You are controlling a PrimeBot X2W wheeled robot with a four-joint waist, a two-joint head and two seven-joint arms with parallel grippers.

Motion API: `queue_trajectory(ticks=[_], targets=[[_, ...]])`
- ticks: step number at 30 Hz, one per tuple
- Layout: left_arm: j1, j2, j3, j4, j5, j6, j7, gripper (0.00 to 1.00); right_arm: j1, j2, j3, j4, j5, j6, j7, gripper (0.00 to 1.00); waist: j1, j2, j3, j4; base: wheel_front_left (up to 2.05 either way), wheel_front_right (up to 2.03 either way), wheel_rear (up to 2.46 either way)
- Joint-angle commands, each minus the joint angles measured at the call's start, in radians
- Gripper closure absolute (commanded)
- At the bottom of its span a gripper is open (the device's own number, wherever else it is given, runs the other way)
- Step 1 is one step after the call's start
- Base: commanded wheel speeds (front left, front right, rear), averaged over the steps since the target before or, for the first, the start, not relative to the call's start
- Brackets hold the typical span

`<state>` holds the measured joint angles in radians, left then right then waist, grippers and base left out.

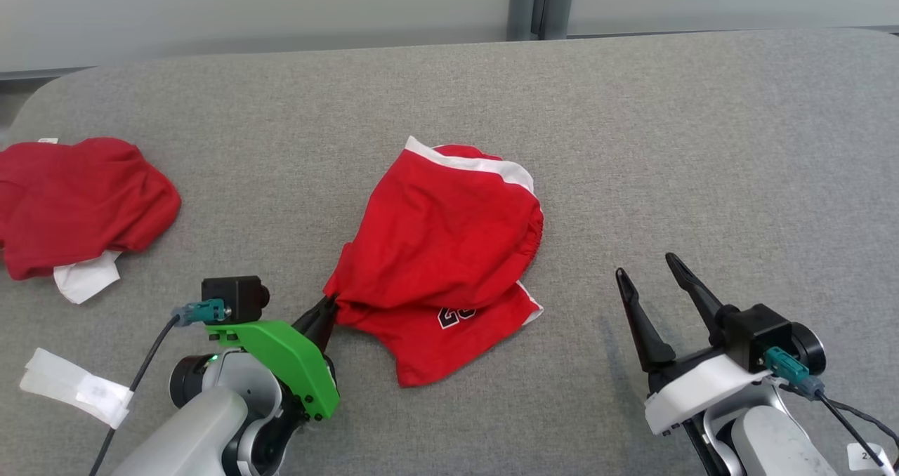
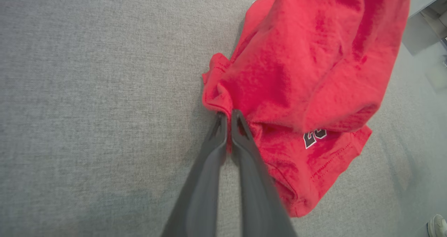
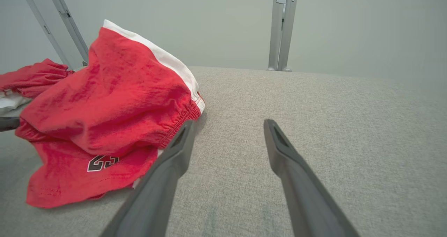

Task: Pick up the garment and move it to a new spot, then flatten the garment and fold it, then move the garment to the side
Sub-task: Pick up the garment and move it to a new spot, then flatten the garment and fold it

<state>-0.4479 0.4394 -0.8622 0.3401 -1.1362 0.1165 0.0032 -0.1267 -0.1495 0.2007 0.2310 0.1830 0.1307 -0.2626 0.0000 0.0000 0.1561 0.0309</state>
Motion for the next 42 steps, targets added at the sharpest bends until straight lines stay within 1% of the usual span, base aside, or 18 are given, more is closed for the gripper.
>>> queue_trajectory(ticks=[1,6,10,15,18,20,24,29,32,36,39,42], targets=[[0.009,-0.003,0.002,-0.004,-0.008,0.005,-0.004,0.00,-0.011,-0.006,0.006,0.005,0.011,0.000,-0.003,0.00,0.0000,0.0000,0.000,0.003,0.00,0.00,0.00],[0.001,-0.008,-0.001,-0.036,0.001,0.021,-0.003,0.00,-0.041,-0.014,0.028,0.014,0.052,0.000,-0.003,0.00,0.0000,0.0000,-0.002,0.009,0.00,0.00,0.00],[-0.006,0.011,0.004,-0.092,0.017,0.050,-0.006,0.00,-0.078,-0.012,0.043,0.050,0.146,0.000,-0.003,0.00,0.0000,0.0000,0.001,0.013,0.00,0.00,0.00],[-0.003,0.049,0.018,-0.180,0.065,0.111,-0.040,0.00,-0.167,-0.038,0.123,0.165,0.282,0.000,0.008,0.00,0.0000,0.0000,0.012,0.028,0.00,0.00,0.00],[-0.007,0.070,0.035,-0.224,0.115,0.154,-0.102,0.00,-0.224,-0.053,0.184,0.226,0.367,0.000,0.038,0.00,0.0000,0.0000,0.017,0.046,0.00,0.00,0.00],[0.003,0.071,0.038,-0.245,0.132,0.171,-0.134,0.00,-0.254,-0.060,0.217,0.256,0.422,0.000,0.055,0.00,0.0000,0.0000,0.020,0.059,0.00,0.00,0.00],[0.021,0.065,0.046,-0.269,0.162,0.186,-0.191,0.00,-0.302,-0.076,0.258,0.301,0.520,0.000,0.068,0.00,0.0000,0.0000,0.023,0.087,0.00,0.00,0.00],[0.032,0.053,0.069,-0.291,0.193,0.197,-0.240,0.00,-0.358,-0.099,0.282,0.351,0.626,0.000,0.094,0.00,0.0000,0.0000,0.037,0.118,0.00,0.00,0.00],[0.043,0.053,0.086,-0.306,0.224,0.208,-0.255,0.00,-0.381,-0.095,0.292,0.369,0.720,0.000,0.141,0.00,0.0000,0.0000,0.046,0.134,0.00,0.00,0.00],[0.070,0.062,0.107,-0.326,0.249,0.218,-0.263,0.00,-0.408,-0.109,0.324,0.383,0.816,0.000,0.226,0.00,0.0000,0.0000,0.051,0.150,0.00,0.00,0.00],[0.083,0.064,0.117,-0.336,0.260,0.219,-0.267,0.00,-0.430,-0.122,0.331,0.407,0.853,0.000,0.249,0.00,0.0000,0.0000,0.055,0.161,0.00,0.00,0.00],[0.088,0.062,0.121,-0.340,0.264,0.216,-0.267,0.00,-0.440,-0.123,0.333,0.420,0.873,0.000,0.244,0.00,0.0000,0.0000,0.056,0.168,0.00,0.00,0.00]])
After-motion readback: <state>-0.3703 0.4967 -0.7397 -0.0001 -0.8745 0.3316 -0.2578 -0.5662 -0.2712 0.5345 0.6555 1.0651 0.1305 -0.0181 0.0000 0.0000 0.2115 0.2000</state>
